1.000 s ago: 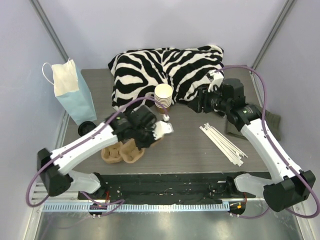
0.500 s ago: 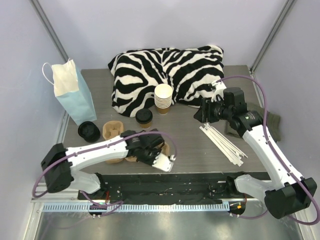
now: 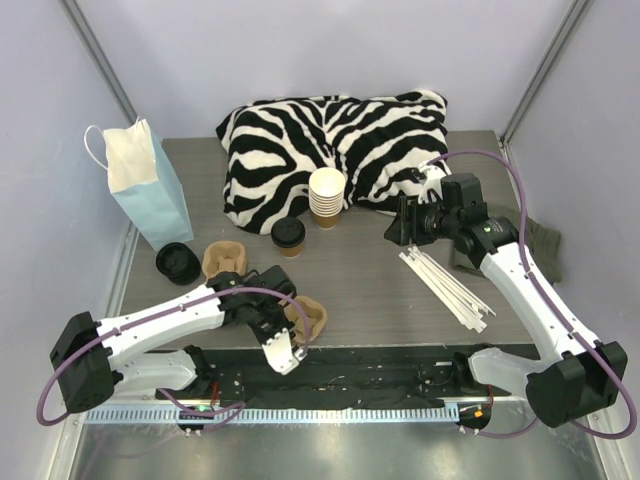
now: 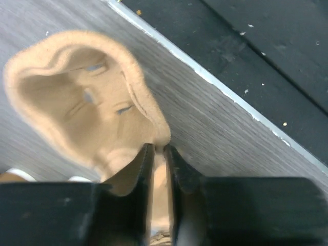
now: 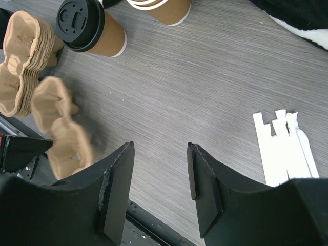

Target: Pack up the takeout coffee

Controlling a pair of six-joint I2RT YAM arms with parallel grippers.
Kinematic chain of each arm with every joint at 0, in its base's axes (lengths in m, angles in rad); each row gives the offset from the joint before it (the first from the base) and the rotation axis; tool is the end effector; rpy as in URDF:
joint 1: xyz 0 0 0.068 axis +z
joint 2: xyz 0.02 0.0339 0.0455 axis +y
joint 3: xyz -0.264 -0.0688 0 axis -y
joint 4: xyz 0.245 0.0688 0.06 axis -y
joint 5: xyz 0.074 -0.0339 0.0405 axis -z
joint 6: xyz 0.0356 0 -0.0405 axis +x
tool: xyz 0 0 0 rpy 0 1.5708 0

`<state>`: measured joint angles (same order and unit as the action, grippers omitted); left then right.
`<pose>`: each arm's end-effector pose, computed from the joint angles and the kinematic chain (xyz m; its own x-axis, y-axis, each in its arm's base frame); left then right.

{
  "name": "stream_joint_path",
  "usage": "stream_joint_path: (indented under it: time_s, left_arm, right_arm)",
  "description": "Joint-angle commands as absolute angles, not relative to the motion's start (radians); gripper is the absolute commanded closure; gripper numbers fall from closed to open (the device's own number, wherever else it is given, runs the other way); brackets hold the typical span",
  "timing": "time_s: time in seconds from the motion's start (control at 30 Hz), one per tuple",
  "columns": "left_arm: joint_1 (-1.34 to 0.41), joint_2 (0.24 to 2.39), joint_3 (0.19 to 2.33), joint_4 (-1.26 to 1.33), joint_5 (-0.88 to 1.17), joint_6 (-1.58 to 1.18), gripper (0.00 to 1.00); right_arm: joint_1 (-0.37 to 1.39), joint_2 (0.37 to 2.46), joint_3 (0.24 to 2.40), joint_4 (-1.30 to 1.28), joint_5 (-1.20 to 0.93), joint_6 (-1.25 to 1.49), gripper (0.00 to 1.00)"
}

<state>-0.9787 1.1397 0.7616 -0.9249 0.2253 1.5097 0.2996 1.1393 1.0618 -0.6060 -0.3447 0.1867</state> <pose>0.0985 -0.1607 0.2138 0.8074 0.5429 -0.2312 0.5886 -0.7685 0.2510 0.2275 0.0829 0.3263 -0.6909 -0.0306 -0.7223 -0.4069 0.8422 0.3536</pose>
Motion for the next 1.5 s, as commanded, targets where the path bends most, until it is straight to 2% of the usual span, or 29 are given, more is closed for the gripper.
stream_joint_path:
  time_s: [0.0,0.03,0.07,0.1,0.13,0.23,0.33,0.37,0.4,0.47,0.5,0.57,0.6,0.67,0.7,0.8,1.0,1.23,1.47]
  left_arm:
    - [-0.976,1.143,0.773,-1.0,0.244,1.615,0.52]
    - [-0.974,1.146,0.778,-1.012,0.244,1.615,0.46]
    - [-0.974,1.144,0.787,-1.026,0.25,1.612,0.34]
    - [-0.974,1.134,0.79,-1.043,0.255,1.611,0.07]
    - [-0.974,1.126,0.798,-1.045,0.261,1.6,0.06]
    - [-0.974,1.094,0.88,-1.051,0.297,1.476,0.07]
    - [-0.942,1.127,1.098,-1.066,0.356,1.132,0.08]
    - [-0.918,1.147,1.235,-1.075,0.37,1.038,0.08]
    - [-0.841,1.173,1.308,-1.091,0.385,0.843,0.08]
    - [-0.723,1.254,1.507,-1.112,0.397,0.689,0.08]
    - [-0.584,1.281,1.569,-1.141,0.403,0.61,0.07]
    - [-0.427,1.349,1.731,-1.175,0.431,0.455,0.06]
    - [-0.27,1.362,1.768,-1.172,0.44,0.402,0.05]
    - [-0.122,1.381,1.843,-1.131,0.45,0.258,0.03]
    - [-0.007,1.385,1.856,-1.106,0.419,0.206,0.01]
    - [0.16,1.408,1.896,-1.066,0.296,0.071,0.01]
    - [0.3,1.44,1.859,-0.983,0.203,0.008,0.05]
    - [0.305,1.515,1.824,-0.91,0.164,0.08,0.08]
    - [0.302,1.588,1.807,-0.864,0.23,0.101,0.23]
  right_arm:
    - [0.296,1.138,1.081,-0.578,-0.368,0.193,0.46]
    - [0.298,1.138,1.084,-0.577,-0.368,0.192,0.46]
    - [0.296,1.137,1.088,-0.577,-0.368,0.192,0.46]
    - [0.298,1.135,1.089,-0.578,-0.367,0.19,0.46]
    - [0.298,1.134,1.092,-0.58,-0.367,0.187,0.46]
    - [0.298,1.132,1.11,-0.591,-0.367,0.183,0.46]
    - [0.299,1.127,1.134,-0.6,-0.365,0.175,0.46]
    - [0.296,1.129,1.138,-0.601,-0.365,0.17,0.46]
    - [0.298,1.129,1.141,-0.604,-0.365,0.167,0.46]
    - [0.298,1.129,1.147,-0.604,-0.367,0.166,0.46]
    - [0.298,1.129,1.152,-0.606,-0.368,0.167,0.46]
    - [0.298,1.127,1.155,-0.606,-0.376,0.167,0.46]
    - [0.296,1.127,1.157,-0.606,-0.377,0.167,0.46]
    - [0.296,1.127,1.163,-0.606,-0.379,0.169,0.46]
    - [0.296,1.127,1.166,-0.604,-0.377,0.17,0.45]
    - [0.298,1.127,1.173,-0.604,-0.38,0.172,0.45]
    - [0.295,1.129,1.175,-0.598,-0.379,0.178,0.45]
    - [0.296,1.127,1.164,-0.594,-0.371,0.172,0.45]
    - [0.295,1.134,1.16,-0.595,-0.364,0.166,0.45]
